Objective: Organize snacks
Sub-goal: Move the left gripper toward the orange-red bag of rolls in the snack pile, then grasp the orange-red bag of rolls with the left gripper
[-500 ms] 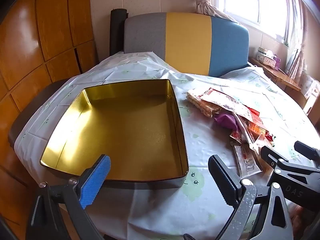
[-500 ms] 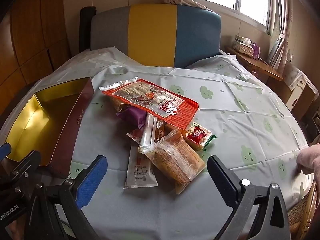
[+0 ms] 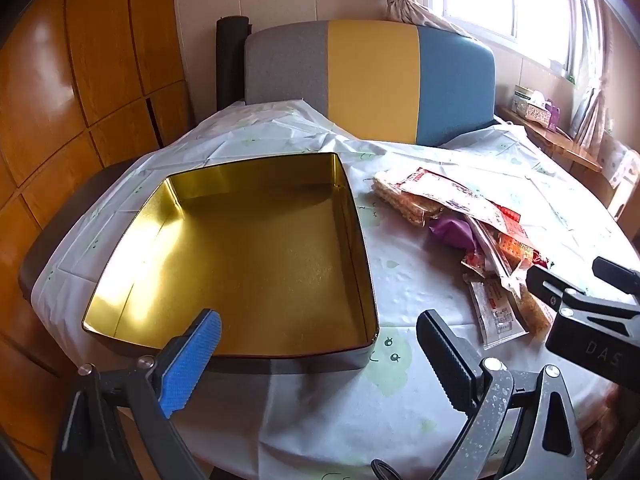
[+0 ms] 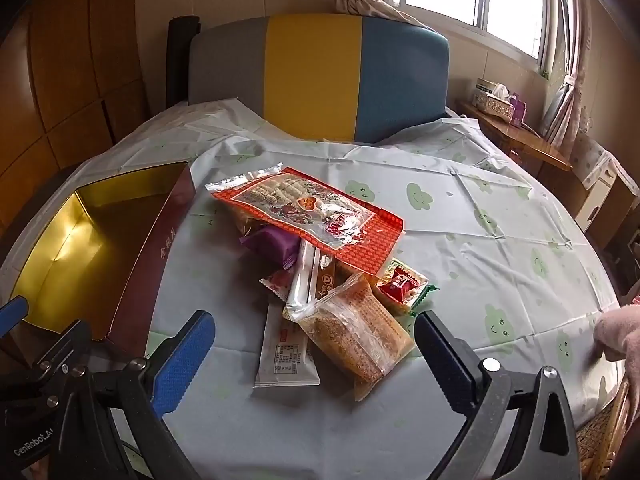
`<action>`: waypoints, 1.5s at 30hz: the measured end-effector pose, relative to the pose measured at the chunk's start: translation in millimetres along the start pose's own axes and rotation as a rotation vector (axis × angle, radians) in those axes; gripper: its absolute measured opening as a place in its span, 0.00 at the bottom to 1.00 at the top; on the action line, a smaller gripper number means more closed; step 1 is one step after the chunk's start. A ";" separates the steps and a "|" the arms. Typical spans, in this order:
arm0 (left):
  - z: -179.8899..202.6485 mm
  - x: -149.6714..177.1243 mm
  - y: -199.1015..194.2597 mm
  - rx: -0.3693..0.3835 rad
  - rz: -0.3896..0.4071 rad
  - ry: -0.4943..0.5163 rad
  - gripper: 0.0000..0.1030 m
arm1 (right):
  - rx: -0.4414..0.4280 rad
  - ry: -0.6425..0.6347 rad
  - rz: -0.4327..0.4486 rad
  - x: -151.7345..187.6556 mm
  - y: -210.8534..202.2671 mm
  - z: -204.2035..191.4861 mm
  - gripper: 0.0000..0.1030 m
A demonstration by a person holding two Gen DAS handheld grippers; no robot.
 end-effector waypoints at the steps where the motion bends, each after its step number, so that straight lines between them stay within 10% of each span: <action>1: 0.5 0.0 0.7 0.002 -0.002 0.001 0.96 | 0.000 -0.001 -0.001 -1.7 1.6 0.0 0.98; 45: 11.0 -0.8 15.3 -0.003 -0.050 0.041 0.96 | 0.064 -0.138 0.033 -100.8 34.9 75.2 0.98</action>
Point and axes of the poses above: each gripper's, at about its wrist camera, not at the fingertips, and y roughly the way its jaws point, z to its right, x to its underside, the point moved 9 cm from there along y, roughly the way its jaws point, and after that the axes turned 11 degrees about y, right-handed, at the moved point
